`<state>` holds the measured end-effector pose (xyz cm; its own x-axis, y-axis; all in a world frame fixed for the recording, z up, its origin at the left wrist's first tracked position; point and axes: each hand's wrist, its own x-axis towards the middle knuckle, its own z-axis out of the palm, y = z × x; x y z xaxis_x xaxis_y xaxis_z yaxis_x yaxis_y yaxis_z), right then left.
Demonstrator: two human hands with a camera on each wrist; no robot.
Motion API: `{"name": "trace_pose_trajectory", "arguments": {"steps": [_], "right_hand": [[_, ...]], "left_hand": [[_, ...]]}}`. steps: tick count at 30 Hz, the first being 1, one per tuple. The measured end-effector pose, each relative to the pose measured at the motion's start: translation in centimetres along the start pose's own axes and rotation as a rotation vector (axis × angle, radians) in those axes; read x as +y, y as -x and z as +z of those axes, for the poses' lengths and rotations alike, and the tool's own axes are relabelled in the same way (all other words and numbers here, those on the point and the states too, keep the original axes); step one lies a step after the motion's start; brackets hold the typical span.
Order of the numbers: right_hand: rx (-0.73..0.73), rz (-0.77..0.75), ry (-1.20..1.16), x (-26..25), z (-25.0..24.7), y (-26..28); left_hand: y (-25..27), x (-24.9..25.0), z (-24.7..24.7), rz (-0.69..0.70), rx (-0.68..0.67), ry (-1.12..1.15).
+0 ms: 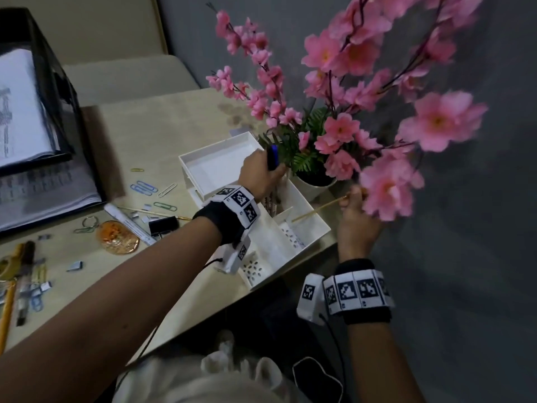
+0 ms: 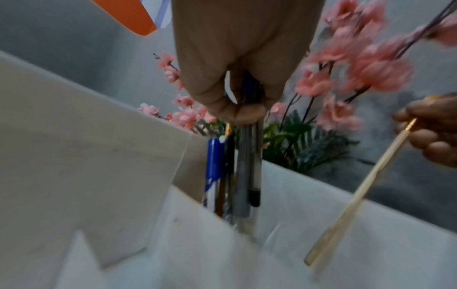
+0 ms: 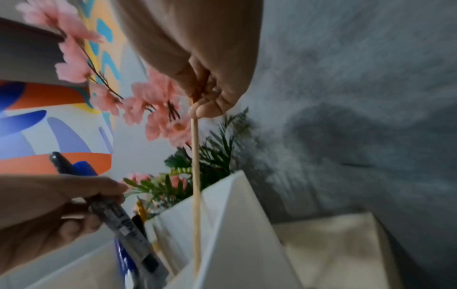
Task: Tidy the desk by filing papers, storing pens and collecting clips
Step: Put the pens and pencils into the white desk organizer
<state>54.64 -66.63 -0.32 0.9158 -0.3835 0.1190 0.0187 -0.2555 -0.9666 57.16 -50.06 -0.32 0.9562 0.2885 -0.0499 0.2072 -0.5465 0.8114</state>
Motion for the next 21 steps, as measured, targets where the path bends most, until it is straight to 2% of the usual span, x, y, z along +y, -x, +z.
{"name": "trace_pose_trajectory", "arguments": {"steps": [2, 4, 7, 9, 12, 15, 18, 21], "right_hand": [[0.003, -0.002, 0.037, 1.4, 0.3, 0.6], [-0.022, -0.014, 0.114, 2.3, 0.5, 1.5], [-0.054, 0.009, 0.174, 3.0, 0.5, 2.3], [-0.042, -0.03, 0.192, 3.0, 0.5, 2.6], [0.063, -0.253, 0.342, 2.1, 1.1, 3.1], [0.062, -0.415, 0.304, -0.6, 2.8, 4.5], [-0.166, -0.45, 0.196, -2.2, 6.2, 6.7], [-0.54, -0.388, 0.216, -2.7, 10.4, 9.9]], "left_hand": [[0.3, -1.0, 0.5, -0.05, -0.051, -0.106], [1.0, -2.0, 1.2, -0.037, -0.103, -0.164], [1.8, -2.8, 2.2, -0.008, -0.138, -0.094], [2.0, -3.0, 2.4, 0.006, -0.101, -0.059], [2.4, -3.1, 1.4, 0.053, -0.005, -0.006], [3.3, -3.5, -1.4, 0.081, 0.149, 0.026], [4.7, -6.0, -5.3, 0.073, 0.27, 0.048], [6.9, -10.5, -9.2, -0.049, 0.298, 0.035]]}}
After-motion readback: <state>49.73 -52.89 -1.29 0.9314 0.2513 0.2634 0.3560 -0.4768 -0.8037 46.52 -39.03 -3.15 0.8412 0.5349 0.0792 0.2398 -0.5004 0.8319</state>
